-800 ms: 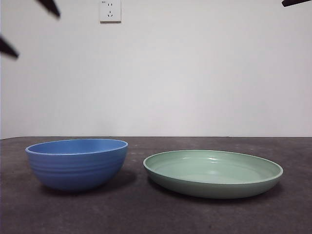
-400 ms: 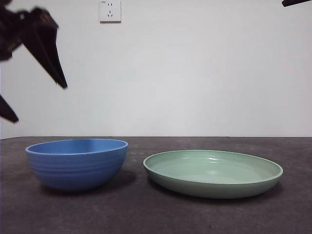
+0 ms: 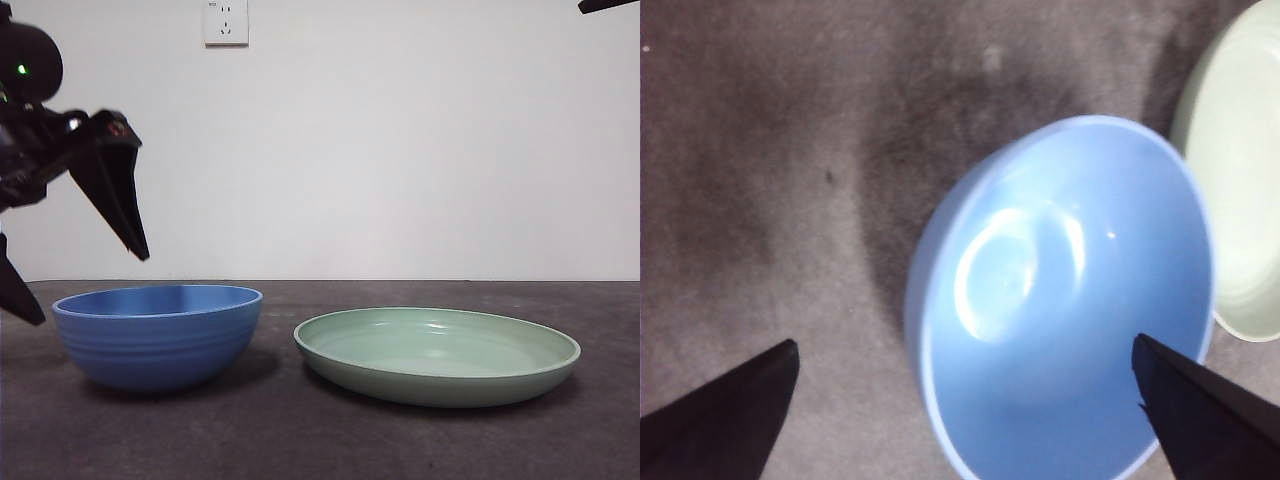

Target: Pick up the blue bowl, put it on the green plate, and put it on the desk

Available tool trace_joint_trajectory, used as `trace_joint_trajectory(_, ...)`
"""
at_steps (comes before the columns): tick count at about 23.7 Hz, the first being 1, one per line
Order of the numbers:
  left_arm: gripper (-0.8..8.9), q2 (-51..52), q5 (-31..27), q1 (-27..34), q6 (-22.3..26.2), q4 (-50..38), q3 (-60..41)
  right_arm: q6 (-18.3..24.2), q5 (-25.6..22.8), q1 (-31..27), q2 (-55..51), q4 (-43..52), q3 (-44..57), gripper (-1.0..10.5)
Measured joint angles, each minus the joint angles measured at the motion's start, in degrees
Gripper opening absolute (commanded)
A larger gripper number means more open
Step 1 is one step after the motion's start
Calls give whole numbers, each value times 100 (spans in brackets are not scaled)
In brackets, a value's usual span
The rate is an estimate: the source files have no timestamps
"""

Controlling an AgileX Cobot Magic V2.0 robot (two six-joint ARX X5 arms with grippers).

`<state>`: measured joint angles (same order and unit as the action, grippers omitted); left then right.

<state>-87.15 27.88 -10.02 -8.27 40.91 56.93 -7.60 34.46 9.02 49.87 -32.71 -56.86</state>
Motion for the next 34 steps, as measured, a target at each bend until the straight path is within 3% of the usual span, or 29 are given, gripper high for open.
trace_joint_trajectory(6,400,-345,-15,0,2,-153,0,0,0,0,0,-81,0,587)
trace_joint_trajectory(10,393,-400,-492,0,4,-168,0,0,0,0,0,-83,0,587)
trace_joint_trajectory(13,303,-398,-551,0,7,-168,0,0,0,0,0,-98,0,586)
trace_joint_trajectory(17,297,-400,-551,-33,7,-168,0,0,0,-2,0,-162,0,587)
trace_joint_trajectory(24,5,-400,-551,-151,90,-157,0,0,0,0,0,-328,0,586)
trace_joint_trajectory(31,7,-400,-566,-149,173,-205,11,11,-33,-2,-144,-732,-13,586)
trace_joint_trajectory(34,8,-400,-573,-188,131,26,232,79,-503,-2,-354,-1145,-245,586)
